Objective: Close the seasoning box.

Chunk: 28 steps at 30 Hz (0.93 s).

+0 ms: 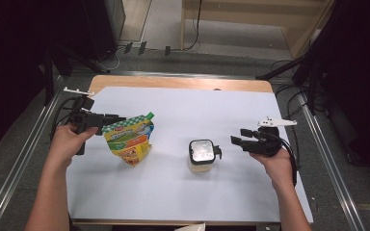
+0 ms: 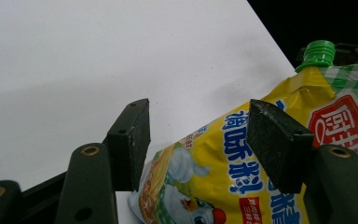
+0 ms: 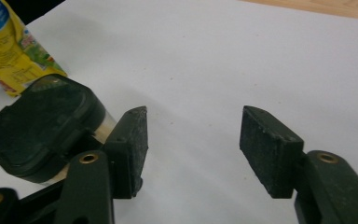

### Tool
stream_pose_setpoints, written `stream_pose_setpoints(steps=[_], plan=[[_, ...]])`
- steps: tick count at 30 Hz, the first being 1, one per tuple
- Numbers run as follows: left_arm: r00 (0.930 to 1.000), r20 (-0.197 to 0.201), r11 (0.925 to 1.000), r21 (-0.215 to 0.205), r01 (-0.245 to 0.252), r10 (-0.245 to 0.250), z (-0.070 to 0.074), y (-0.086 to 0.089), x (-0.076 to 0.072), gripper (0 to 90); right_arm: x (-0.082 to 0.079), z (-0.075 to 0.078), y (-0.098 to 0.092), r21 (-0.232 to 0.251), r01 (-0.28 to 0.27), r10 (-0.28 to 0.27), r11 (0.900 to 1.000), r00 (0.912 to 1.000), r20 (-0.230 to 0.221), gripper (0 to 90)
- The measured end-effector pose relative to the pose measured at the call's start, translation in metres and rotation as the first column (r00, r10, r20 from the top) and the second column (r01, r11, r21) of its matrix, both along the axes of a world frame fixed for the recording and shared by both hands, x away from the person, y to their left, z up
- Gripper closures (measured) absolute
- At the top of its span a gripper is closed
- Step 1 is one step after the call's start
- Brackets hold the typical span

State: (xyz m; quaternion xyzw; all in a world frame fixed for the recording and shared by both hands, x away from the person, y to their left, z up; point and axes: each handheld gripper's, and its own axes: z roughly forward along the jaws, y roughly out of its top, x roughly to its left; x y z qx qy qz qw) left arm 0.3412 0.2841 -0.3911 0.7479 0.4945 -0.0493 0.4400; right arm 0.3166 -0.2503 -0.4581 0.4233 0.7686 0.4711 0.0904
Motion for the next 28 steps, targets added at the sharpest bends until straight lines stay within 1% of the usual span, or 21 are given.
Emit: stream_pose_setpoints(steps=[4,8,9,11,12,19,25,28], plan=[[1.0000,-0.001,1.0000,-0.003,-0.002,0.002,-0.001,0.000,0.000,40.7,0.002,-0.006,-0.004,-0.023,0.037,-0.037,0.999,0.9993,0.004,36.2],[1.0000,0.009,0.9999,-0.015,0.001,-0.001,0.000,0.000,0.000,40.7,0.004,-0.011,-0.006,-0.032,0.052,-0.052,0.998,0.9986,0.010,33.5],[0.9999,0.010,0.9999,-0.013,0.006,-0.006,0.000,0.000,0.000,40.7,0.005,-0.012,-0.007,-0.037,0.056,-0.056,0.998,0.9984,0.001,33.0],[0.9999,0.008,0.9999,-0.007,0.009,-0.009,-0.001,-0.001,0.001,40.6,0.006,-0.015,-0.007,-0.038,0.064,-0.064,0.997,0.9980,0.004,32.4],[1.0000,0.006,1.0000,-0.006,0.008,-0.007,-0.002,-0.001,0.001,40.7,0.007,-0.016,-0.007,-0.046,0.071,-0.072,0.996,0.9974,-0.008,32.1],[1.0000,-0.004,1.0000,0.000,0.006,-0.006,-0.005,-0.002,0.002,40.7,0.008,-0.019,-0.005,-0.053,0.067,-0.067,0.996,0.9977,-0.010,32.2],[1.0000,-0.003,0.9998,-0.018,0.007,-0.007,-0.004,-0.002,0.002,40.1,0.007,-0.020,-0.002,-0.061,0.060,-0.061,0.996,0.9981,-0.011,32.1],[1.0000,-0.002,0.9999,-0.003,0.010,-0.010,-0.005,-0.003,0.002,40.2,0.007,-0.020,-0.001,-0.066,0.059,-0.060,0.996,0.9981,-0.013,31.9]])
